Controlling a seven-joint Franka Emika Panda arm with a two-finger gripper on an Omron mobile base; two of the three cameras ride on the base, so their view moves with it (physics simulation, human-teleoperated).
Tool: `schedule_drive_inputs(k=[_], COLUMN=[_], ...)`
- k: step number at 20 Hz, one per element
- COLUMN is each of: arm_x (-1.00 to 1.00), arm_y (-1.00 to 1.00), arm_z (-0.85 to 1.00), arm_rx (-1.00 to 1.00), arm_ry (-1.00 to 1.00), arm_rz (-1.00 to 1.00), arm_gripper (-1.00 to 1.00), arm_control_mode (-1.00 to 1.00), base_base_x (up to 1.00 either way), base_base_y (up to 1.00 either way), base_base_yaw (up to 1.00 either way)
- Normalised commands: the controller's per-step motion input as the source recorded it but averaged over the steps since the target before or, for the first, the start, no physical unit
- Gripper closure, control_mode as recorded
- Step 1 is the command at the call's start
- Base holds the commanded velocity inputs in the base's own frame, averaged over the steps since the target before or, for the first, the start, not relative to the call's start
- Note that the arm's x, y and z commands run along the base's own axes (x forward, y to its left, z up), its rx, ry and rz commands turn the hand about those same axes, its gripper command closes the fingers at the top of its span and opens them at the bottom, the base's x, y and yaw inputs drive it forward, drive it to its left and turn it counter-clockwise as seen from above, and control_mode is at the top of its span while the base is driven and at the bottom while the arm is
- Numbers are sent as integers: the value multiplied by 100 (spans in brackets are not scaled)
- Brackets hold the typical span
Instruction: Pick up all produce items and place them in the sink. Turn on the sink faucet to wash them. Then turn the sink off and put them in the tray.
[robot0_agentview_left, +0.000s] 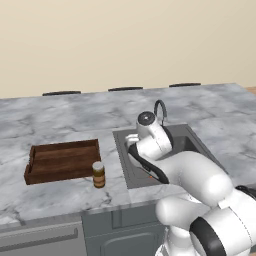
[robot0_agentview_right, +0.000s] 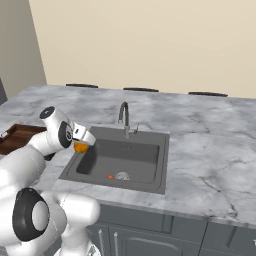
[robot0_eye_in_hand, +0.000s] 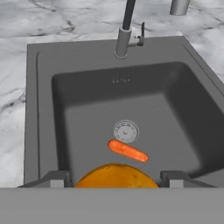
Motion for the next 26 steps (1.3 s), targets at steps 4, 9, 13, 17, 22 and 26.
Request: schedule_drive_inputs(k=[4,9,13,17,22,26], arm_x=[0,0,3,11,14,25], arm_y=[25,59,50,49,57,63], arm_z=[0,8,17,7,0,6], arm_rx=[0,-1,-1,-3,-10,-5], arm_ry=[0,4,9,9,5,10], arm_rz=[2,12,15,14,11,10], arm_gripper=[100,100,100,100,100,100], arm_control_mode=[-100,-100,-100,-100,-100,-100], base_base_x=[0,0,0,0,0,0], base_base_y=[0,0,0,0,0,0], base_base_yaw=[0,0,0,0,0,0])
